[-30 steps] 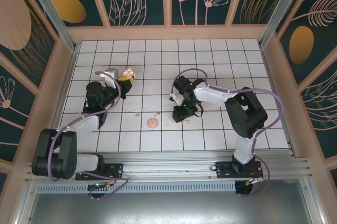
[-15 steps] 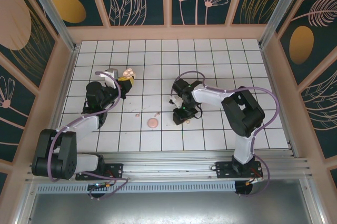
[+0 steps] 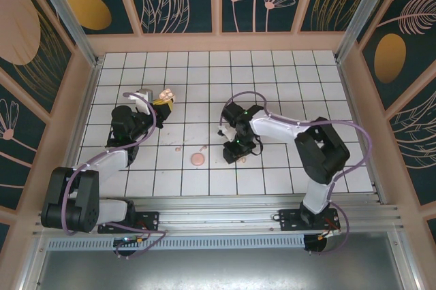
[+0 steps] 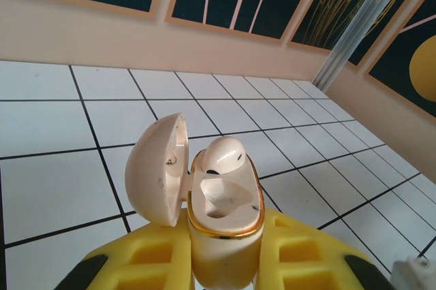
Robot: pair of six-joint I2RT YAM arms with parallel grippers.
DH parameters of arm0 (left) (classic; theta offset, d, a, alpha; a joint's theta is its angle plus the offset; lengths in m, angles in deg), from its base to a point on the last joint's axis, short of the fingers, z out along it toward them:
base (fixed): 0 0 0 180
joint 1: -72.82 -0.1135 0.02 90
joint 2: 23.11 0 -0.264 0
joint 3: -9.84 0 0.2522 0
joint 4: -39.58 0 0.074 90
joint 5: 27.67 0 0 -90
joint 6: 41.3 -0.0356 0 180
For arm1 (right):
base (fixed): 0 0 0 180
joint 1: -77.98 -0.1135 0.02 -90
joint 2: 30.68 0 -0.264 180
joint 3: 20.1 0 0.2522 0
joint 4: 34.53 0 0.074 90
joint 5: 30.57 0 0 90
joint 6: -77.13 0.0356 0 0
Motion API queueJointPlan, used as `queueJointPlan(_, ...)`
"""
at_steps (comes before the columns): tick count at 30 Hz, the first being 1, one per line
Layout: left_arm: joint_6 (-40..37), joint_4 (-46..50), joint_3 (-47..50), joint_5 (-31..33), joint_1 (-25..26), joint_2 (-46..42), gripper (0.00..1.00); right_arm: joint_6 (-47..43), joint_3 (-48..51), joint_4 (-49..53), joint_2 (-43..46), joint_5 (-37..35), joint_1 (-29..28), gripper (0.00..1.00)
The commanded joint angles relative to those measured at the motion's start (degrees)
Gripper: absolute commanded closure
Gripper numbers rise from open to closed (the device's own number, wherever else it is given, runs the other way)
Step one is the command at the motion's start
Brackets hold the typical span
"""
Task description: Insert wireless bluetooth earbuds into charging case
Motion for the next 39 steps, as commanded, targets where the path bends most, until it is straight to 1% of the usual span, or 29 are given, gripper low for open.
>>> queueJointPlan(1,-0.98,-0.13,-1.41,-0.14,-0.43,-1.37,0.89,14.16,0.14,0.11,5.87,-2.03,1.29,0.63)
queueJointPlan(3,-1.06,-0.13,-1.52,-0.17,-0.43,-1.37,0.89,23.12,2.24,-1.86,9.2,-1.34,1.78,0.63)
queueJointPlan(6,-0.93,-0.34,-1.41,-0.41,-0.43,-1.29,0.89,36.96,7.51,-5.54,15.43,-2.54,2.19,0.63)
queueJointPlan(9,-0.63,-0.97,-1.38,-0.71,-0.42,-1.05,0.89,44.41,12.43,-8.57,19.59,-1.36,2.49,0.63)
queueJointPlan(11,-0.4,-1.37,-1.35,-0.91,-0.42,-0.78,0.89,46.49,14.98,-10.01,20.53,-1.49,2.4,0.63)
queueJointPlan(16,-0.07,-1.81,-1.25,-1.16,-0.41,-0.54,0.89,48.81,19.41,-15.23,19.28,0.47,2.4,0.62)
queueJointPlan(20,-0.28,-1.63,-1.13,-0.8,-0.43,-0.93,0.89,48.88,20.24,-15.22,17.5,-0.69,2.46,0.6)
queueJointPlan(23,-0.24,-1.63,-1.23,-0.86,-0.42,-0.91,0.89,48.7,21.19,-16.26,16.27,-0.3,2.66,0.59)
queueJointPlan(33,-0.49,-1.19,-1.31,-0.6,-0.38,-1.04,0.89,47.58,20.88,-17.07,12.72,0.01,2.84,0.59)
queueJointPlan(39,-0.49,-1.06,-1.37,-0.61,-0.43,-1.03,0.89,46.4,20.44,-17.71,12.3,-0.92,3.68,0.6)
